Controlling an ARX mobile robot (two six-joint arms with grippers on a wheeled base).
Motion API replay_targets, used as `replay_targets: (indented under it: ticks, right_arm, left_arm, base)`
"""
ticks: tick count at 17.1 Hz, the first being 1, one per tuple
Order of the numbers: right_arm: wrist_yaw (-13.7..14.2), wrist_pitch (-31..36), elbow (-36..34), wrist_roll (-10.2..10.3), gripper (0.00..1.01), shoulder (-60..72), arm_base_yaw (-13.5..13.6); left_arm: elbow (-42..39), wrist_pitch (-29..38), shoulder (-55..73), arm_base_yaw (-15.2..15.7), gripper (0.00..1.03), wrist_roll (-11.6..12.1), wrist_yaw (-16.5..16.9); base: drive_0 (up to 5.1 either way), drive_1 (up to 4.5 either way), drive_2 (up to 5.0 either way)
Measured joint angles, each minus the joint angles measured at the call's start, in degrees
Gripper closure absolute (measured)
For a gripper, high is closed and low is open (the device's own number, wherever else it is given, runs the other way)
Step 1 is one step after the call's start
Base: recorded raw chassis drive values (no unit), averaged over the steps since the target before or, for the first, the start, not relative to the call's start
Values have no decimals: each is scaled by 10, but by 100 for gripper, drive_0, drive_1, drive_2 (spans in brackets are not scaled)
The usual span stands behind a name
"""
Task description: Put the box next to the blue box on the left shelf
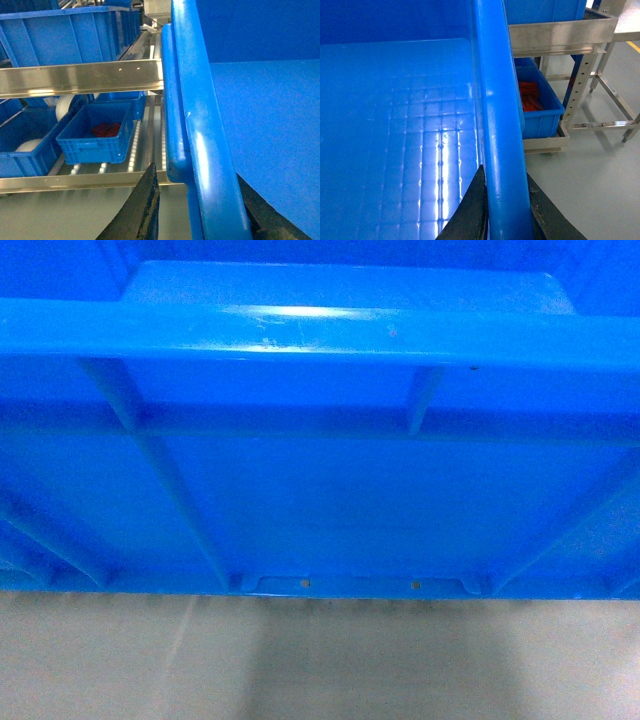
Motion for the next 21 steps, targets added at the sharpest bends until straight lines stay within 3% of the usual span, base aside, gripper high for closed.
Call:
replay_targets:
  ticks: [21]
  right_arm:
    - [0,0,0,0,91,0,0]
  left_arm:
    - [0,1,0,0,71,0,0]
  base:
    - [0,0,0]
